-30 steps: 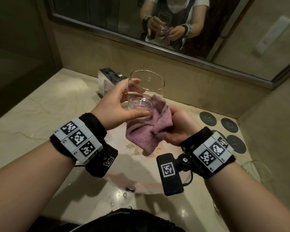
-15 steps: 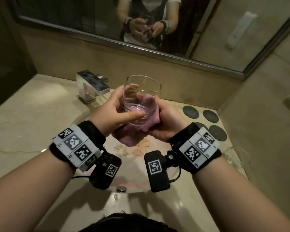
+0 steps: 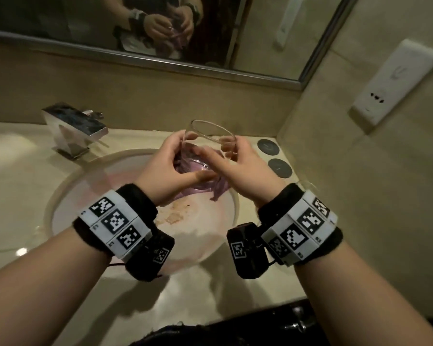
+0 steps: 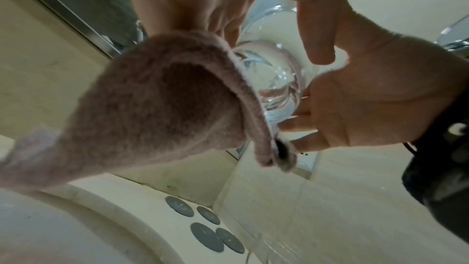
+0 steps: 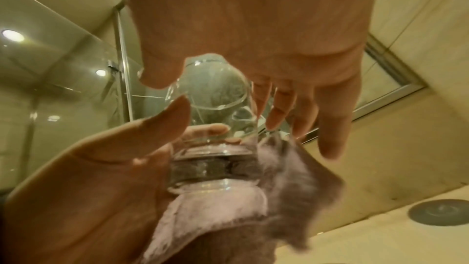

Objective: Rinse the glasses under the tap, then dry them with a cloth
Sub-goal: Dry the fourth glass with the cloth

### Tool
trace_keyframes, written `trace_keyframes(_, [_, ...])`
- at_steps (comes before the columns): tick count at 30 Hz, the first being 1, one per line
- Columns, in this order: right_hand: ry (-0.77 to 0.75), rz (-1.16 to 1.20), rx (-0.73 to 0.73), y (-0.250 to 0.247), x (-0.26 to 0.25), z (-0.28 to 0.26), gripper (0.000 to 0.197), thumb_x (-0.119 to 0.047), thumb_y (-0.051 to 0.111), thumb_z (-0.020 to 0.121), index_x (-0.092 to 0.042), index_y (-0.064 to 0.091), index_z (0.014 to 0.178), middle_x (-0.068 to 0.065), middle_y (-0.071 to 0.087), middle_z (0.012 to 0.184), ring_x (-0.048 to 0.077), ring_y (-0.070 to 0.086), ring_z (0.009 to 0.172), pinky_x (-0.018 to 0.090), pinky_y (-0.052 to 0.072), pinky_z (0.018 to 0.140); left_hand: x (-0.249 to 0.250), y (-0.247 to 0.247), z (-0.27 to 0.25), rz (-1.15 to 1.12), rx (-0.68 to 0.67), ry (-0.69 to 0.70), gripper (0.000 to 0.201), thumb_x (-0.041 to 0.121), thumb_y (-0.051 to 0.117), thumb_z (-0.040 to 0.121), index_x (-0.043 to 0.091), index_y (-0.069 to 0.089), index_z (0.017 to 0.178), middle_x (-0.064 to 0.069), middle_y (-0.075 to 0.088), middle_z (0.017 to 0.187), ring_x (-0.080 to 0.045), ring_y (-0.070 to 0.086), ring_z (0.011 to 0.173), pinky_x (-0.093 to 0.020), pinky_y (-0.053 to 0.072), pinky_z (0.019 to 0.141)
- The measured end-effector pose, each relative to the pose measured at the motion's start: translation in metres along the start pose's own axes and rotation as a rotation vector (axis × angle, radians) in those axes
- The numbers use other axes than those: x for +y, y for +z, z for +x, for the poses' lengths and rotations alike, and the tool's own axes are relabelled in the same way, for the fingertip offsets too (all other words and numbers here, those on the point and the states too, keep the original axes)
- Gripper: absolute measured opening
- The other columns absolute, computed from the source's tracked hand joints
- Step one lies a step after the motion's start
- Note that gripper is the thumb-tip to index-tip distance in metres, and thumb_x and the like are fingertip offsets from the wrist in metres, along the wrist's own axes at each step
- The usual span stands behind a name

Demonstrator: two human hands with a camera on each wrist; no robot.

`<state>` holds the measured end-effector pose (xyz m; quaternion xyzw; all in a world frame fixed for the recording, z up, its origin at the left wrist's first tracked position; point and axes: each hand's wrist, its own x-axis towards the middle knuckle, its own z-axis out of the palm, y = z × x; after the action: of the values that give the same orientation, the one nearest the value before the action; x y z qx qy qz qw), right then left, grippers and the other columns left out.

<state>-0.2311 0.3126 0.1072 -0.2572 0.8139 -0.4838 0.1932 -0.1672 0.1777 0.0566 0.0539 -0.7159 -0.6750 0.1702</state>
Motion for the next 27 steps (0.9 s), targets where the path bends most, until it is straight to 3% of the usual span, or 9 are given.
trace_keyframes(2, [-0.012, -0.033, 0.084, -0.008, 0.007, -0.007, 0.078, -0.047, 0.073, 0.073, -0.018, 0.036, 0.135, -0.003, 0.050, 0.123, -0.003, 0.057, 0.089, 0.017, 0.053, 0.069, 0.003, 0.014, 0.000, 0.004, -0.042, 0.019, 0.079, 0.010, 0.082, 0.064, 0.008, 0.039, 0.131, 0.002, 0.062, 0.111, 0.005, 0.061, 0.095, -0.014, 0.050, 0.084])
trace_keyframes(4, [-0.002, -0.004, 0.135, -0.018, 0.012, -0.015, 0.080, -0.040, 0.079, 0.070, -0.020, 0.037, 0.135, -0.005, 0.054, 0.114, -0.005, 0.053, 0.092, 0.022, 0.053, 0.080, 0.004, 0.029, 0.000, 0.013, -0.079, 0.044, 0.079, 0.023, 0.087, 0.057, 0.019, 0.043, 0.122, 0.010, 0.063, 0.103, 0.008, 0.061, 0.090, -0.012, 0.049, 0.080])
trace_keyframes(7, [0.030, 0.041, 0.200, -0.035, 0.017, -0.025, 0.076, -0.037, 0.086, 0.062, -0.021, 0.046, 0.124, -0.005, 0.059, 0.111, 0.003, 0.058, 0.099, 0.031, 0.049, 0.095, 0.007, 0.049, 0.000, 0.020, -0.120, 0.031, 0.079, 0.036, 0.091, 0.050, 0.026, 0.042, 0.111, 0.012, 0.061, 0.103, 0.010, 0.060, 0.092, -0.011, 0.047, 0.084])
trace_keyframes(9, [0.031, 0.064, 0.240, -0.051, 0.021, -0.035, 0.076, -0.040, 0.087, 0.054, -0.023, 0.049, 0.117, -0.003, 0.061, 0.112, 0.009, 0.061, 0.103, 0.036, 0.050, 0.095, 0.006, 0.059, 0.001, 0.031, -0.136, 0.017, 0.082, 0.041, 0.086, 0.048, 0.027, 0.041, 0.115, 0.012, 0.058, 0.109, 0.005, 0.057, 0.102, -0.015, 0.045, 0.091])
trace_keyframes(11, [0.031, 0.083, 0.295, -0.071, 0.024, -0.047, 0.085, -0.041, 0.089, 0.049, -0.020, 0.048, 0.121, 0.002, 0.061, 0.117, 0.009, 0.061, 0.103, 0.033, 0.051, 0.094, 0.002, 0.066, 0.000, 0.034, -0.152, -0.009, 0.083, 0.044, 0.079, 0.045, 0.026, 0.043, 0.118, 0.009, 0.055, 0.112, -0.002, 0.055, 0.107, -0.019, 0.044, 0.096])
trace_keyframes(14, [0.046, 0.079, 0.369, -0.102, 0.029, -0.064, 0.095, -0.040, 0.080, 0.046, -0.015, 0.044, 0.130, 0.001, 0.058, 0.118, 0.005, 0.059, 0.102, 0.028, 0.051, 0.091, -0.007, 0.077, -0.006, -0.010, -0.228, -0.113, 0.075, 0.022, 0.077, 0.052, 0.019, 0.044, 0.119, 0.003, 0.055, 0.110, -0.009, 0.056, 0.105, -0.020, 0.045, 0.094])
trace_keyframes(18, [0.104, 0.011, 0.481, -0.134, 0.055, -0.081, 0.095, -0.041, 0.084, 0.050, -0.016, 0.042, 0.131, -0.002, 0.057, 0.116, 0.009, 0.058, 0.104, 0.033, 0.051, 0.094, -0.023, 0.100, -0.011, 0.057, -0.334, -0.201, 0.052, -0.019, 0.055, 0.075, 0.019, 0.048, 0.110, 0.004, 0.056, 0.106, -0.009, 0.054, 0.101, -0.020, 0.046, 0.090])
trace_keyframes(22, [0.188, -0.055, 0.569, -0.158, 0.096, -0.091, 0.086, -0.029, 0.085, 0.064, -0.015, 0.038, 0.135, 0.000, 0.053, 0.120, 0.015, 0.055, 0.110, 0.036, 0.046, 0.100, -0.041, 0.119, -0.013, 0.100, -0.297, -0.288, 0.052, -0.022, 0.049, 0.076, 0.026, 0.052, 0.095, 0.004, 0.059, 0.103, -0.014, 0.055, 0.101, -0.031, 0.046, 0.091])
trace_keyframes(27, [0.290, -0.134, 0.543, -0.167, 0.144, -0.096, 0.090, -0.027, 0.086, 0.064, -0.013, 0.037, 0.138, 0.004, 0.053, 0.127, 0.015, 0.052, 0.113, 0.027, 0.041, 0.097, -0.059, 0.140, -0.018, 0.162, -0.219, -0.373, 0.051, -0.023, 0.045, 0.075, 0.024, 0.053, 0.091, 0.005, 0.059, 0.098, -0.013, 0.054, 0.092, -0.023, 0.047, 0.081])
